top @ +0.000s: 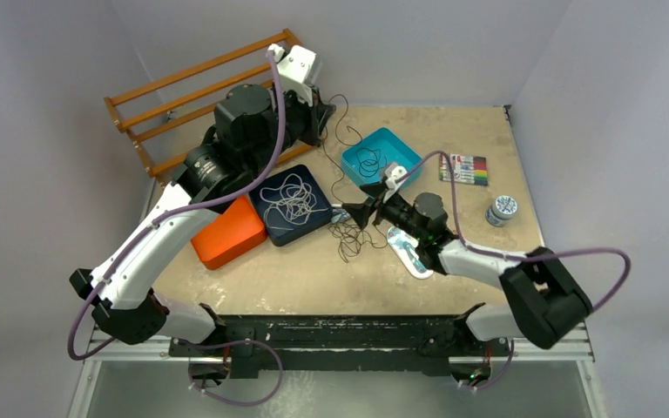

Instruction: Untangle the cables

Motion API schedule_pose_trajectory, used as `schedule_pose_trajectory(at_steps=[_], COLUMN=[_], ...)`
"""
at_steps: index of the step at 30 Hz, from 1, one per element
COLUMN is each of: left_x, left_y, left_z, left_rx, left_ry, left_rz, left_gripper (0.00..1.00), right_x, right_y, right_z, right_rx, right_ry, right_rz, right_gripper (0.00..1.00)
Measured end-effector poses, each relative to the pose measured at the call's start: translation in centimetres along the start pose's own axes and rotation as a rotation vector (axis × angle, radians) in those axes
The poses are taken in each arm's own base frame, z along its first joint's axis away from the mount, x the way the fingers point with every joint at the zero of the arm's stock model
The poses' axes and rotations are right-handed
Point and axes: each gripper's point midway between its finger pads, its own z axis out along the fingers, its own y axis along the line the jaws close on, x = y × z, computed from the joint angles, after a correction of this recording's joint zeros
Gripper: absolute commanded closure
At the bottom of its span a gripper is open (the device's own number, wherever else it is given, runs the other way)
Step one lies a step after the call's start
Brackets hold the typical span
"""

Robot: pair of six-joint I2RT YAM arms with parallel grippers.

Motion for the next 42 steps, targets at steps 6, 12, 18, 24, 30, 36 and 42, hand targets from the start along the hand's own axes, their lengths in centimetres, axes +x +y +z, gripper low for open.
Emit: schedule_pose_trajectory(at_steps=[6, 12, 18, 24, 30, 36, 42], left_x=[0.0, -0.4, -0.7, -2.7, -5.8, -8.5, -10.0], left_y=[0.0, -0.1, 0.0, 0.3, 0.8, 1.1, 1.4], left_z=[0.0, -0.2, -0.4, -1.6, -3.4, -4.9, -5.8], left_rx=[0.003, 0.005, 0.0, -0.012, -0.031, -0.038, -0.054], left_ry=[0.001, -0.003, -0.011, -0.065, -0.153, -0.235, -0.283], left_rz=[0.001, 0.0, -0.002, -0.011, -0.028, -0.044, -0.056], left_gripper=[1.0, 1.0, 1.0, 1.0, 1.0, 1.0, 1.0], right_x=[0.6, 2.7, 4.8, 6.8, 9.2, 10.7, 12.9], right_y=[0.7, -0.1, -1.1, -2.2, -3.9, -5.0, -5.4], right_z=[3.7, 5.3, 5.8, 4.8, 1.5, -0.9, -2.9], right_rx=[-0.066, -0.031, 0.033, 0.136, 0.303, 0.429, 0.514], right_ry=[-0.005, 0.017, 0.042, 0.074, 0.13, 0.164, 0.221], right_rz=[0.003, 0.065, 0.145, 0.231, 0.318, 0.393, 0.456], right_gripper=[0.33, 0.45, 0.61, 0.63, 0.63, 0.63, 0.62])
